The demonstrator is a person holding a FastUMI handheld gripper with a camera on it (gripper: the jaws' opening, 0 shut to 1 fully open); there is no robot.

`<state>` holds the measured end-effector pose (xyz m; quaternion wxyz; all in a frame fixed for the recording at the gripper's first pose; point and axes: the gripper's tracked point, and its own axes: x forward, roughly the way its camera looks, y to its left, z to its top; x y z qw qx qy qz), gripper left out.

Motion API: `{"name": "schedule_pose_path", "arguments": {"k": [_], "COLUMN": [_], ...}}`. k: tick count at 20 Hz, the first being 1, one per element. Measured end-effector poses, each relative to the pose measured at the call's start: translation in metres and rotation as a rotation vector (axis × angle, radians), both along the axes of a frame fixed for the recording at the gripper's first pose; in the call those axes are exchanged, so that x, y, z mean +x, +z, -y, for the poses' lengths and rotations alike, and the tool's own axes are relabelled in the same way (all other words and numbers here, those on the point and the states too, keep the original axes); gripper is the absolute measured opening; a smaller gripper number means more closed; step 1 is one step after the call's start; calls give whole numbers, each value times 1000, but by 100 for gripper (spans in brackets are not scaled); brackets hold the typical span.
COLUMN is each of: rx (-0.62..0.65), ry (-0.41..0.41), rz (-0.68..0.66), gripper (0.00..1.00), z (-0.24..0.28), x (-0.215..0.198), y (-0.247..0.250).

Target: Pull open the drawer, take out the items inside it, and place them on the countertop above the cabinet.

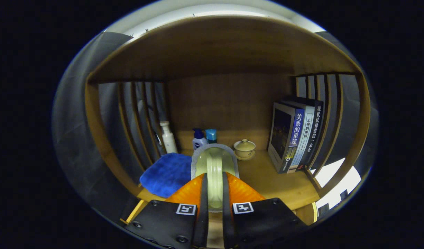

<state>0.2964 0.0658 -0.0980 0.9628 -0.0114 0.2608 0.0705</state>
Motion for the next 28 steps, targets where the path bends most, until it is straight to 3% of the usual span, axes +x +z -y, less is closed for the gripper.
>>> {"name": "schedule_pose_path", "arguments": {"k": [12,28], "rx": [20,-8], "ry": [-103,-111], "rz": [-125,-239], "gripper": [25,25], "z": [18,21], "x": [37,33], "y": [-61,-102]}}
